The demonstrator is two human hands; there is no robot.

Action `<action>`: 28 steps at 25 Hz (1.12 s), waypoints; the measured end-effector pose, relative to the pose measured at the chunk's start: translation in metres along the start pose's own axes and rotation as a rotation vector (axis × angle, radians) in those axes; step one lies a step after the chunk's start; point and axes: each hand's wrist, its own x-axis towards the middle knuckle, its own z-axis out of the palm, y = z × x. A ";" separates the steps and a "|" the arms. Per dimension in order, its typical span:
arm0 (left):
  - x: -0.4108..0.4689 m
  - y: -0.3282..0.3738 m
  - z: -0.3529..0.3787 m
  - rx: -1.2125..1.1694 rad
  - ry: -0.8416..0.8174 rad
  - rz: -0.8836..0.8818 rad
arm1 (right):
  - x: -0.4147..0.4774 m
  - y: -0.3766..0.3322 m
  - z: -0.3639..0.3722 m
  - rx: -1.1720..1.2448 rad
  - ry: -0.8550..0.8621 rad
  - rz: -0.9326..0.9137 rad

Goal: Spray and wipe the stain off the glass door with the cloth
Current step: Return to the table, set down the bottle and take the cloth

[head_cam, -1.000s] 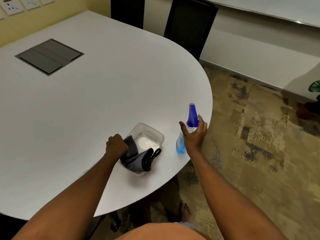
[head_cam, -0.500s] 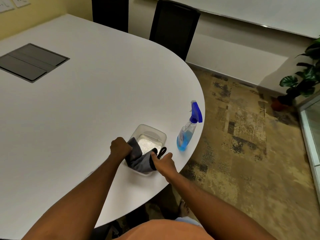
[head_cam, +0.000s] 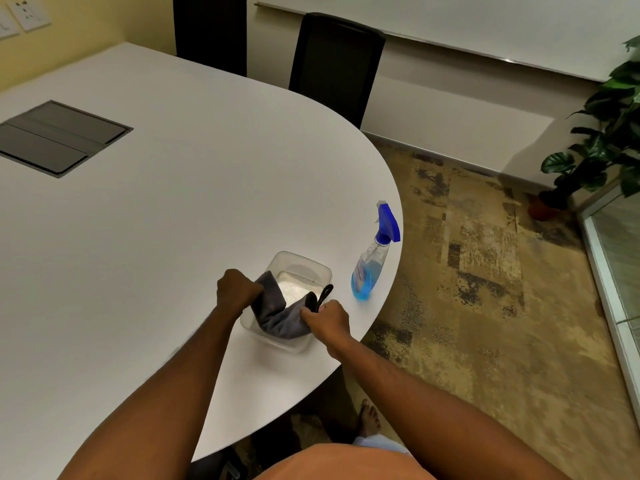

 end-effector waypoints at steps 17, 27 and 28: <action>-0.086 0.047 0.019 -1.017 -0.652 -0.275 | -0.062 0.056 -0.120 0.942 0.144 -0.187; -0.258 0.085 0.114 -1.163 -1.041 -0.003 | -0.178 0.193 -0.236 1.370 0.218 -0.306; -0.280 0.087 0.125 -1.178 -1.073 0.025 | -0.196 0.212 -0.247 1.387 0.227 -0.336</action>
